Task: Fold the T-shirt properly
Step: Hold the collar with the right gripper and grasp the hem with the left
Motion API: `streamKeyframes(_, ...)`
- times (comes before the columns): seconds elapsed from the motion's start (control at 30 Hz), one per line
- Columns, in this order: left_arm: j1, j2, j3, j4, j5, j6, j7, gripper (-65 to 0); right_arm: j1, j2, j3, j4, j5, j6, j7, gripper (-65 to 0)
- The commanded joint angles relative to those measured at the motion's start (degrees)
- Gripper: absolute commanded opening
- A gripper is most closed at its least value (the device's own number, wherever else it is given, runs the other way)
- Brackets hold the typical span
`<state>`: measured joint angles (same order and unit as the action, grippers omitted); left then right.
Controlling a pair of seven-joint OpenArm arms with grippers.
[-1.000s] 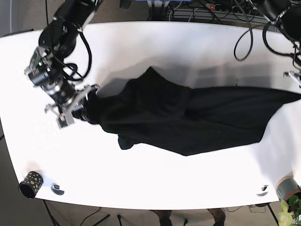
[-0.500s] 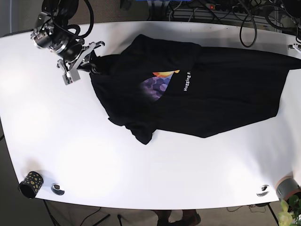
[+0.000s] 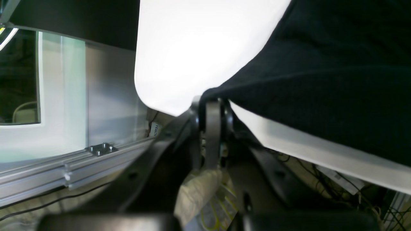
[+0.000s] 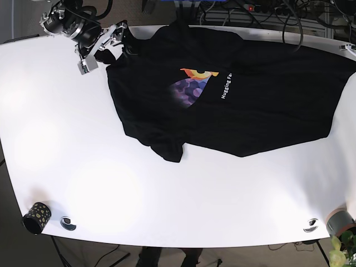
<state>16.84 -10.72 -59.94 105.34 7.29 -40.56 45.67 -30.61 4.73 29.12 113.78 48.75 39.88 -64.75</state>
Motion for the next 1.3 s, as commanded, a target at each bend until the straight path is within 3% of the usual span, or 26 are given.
streamKeyframes(0.0,-0.36,-1.28,-0.06,1.08,-0.12,0.56,-0.70,-56.7,0.68,1.29,0.72,-0.77,1.58,0.12,1.41,-11.9)
streamKeyframes(0.13,-1.76,-1.72,2.49,1.08,-0.12,0.56,-0.70,-33.6,5.34,1.29,3.62,-5.42,1.49,0.12,1.06,-11.9)
streamKeyframes(0.17,-2.38,-2.33,3.28,1.08,-0.12,0.56,-0.70,-25.1,6.83,1.38,4.50,-7.89,1.49,0.12,1.06,-11.9)
streamKeyframes(0.27,-3.43,-2.60,4.51,0.11,-0.12,0.56,-0.70,-15.6,10.87,2.43,5.64,-12.81,1.49,0.12,0.97,-11.9)
streamKeyframes(0.5,-8.80,-2.77,4.43,-0.77,-0.21,0.56,-0.70,-22.8,18.96,3.84,5.64,-23.97,1.40,0.12,-0.17,-11.9)
streamKeyframes(0.77,-12.58,-4.71,5.04,-1.65,-0.12,0.56,-0.62,-23.5,24.41,3.58,2.57,-32.77,-0.62,0.12,0.27,-11.9)
streamKeyframes(0.93,-15.13,-4.71,9.96,-2.09,0.23,0.56,-0.62,-23.2,25.91,2.26,0.37,-32.94,-2.91,0.12,0.27,-13.3)
streamKeyframes(1.07,-18.20,-4.80,14.10,-6.22,0.23,0.56,-0.62,-23.1,26.70,0.76,0.46,-32.94,-4.93,0.12,0.27,-25.7)
streamKeyframes(1.27,-24.18,-6.03,18.67,-16.42,0.23,0.56,-0.62,-22.9,27.05,0.76,0.28,-32.85,-6.33,0.12,0.27,-48.0)
